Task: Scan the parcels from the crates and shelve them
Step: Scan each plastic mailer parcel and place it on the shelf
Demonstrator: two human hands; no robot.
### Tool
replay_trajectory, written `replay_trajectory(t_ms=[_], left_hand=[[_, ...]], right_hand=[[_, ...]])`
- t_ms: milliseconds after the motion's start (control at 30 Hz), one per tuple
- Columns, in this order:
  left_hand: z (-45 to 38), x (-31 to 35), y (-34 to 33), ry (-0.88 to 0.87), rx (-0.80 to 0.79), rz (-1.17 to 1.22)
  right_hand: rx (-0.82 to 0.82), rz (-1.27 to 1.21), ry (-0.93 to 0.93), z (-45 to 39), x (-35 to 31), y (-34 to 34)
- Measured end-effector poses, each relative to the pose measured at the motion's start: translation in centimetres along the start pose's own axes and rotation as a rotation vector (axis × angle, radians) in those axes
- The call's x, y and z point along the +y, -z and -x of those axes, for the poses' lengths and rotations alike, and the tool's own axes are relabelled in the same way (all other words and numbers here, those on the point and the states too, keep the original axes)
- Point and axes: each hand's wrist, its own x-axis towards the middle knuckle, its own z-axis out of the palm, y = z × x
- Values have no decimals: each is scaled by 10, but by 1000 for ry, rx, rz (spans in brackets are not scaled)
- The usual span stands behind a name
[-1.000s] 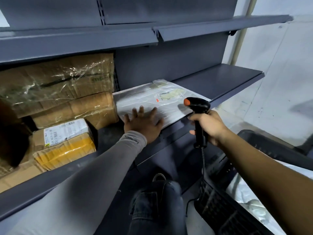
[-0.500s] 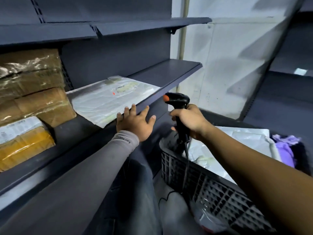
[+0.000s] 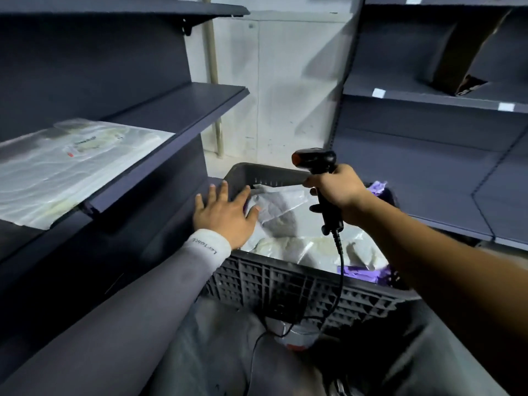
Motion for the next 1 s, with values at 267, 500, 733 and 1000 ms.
replay_trajectory(t_ms=[267,500,733,1000], left_hand=[[-40,42,-41,-87,-160,16],[-63,50,-69,-115,-323,89],[-64,48,-81,-124,-290,374],[-75,44,-94,-37,-319,420]], right_hand=[[163,15,-130,-24,45,56],[182,7,-230,-42,86,70],[178,24,-310,-47,101,64],[300,197,-286,-47,101,49]])
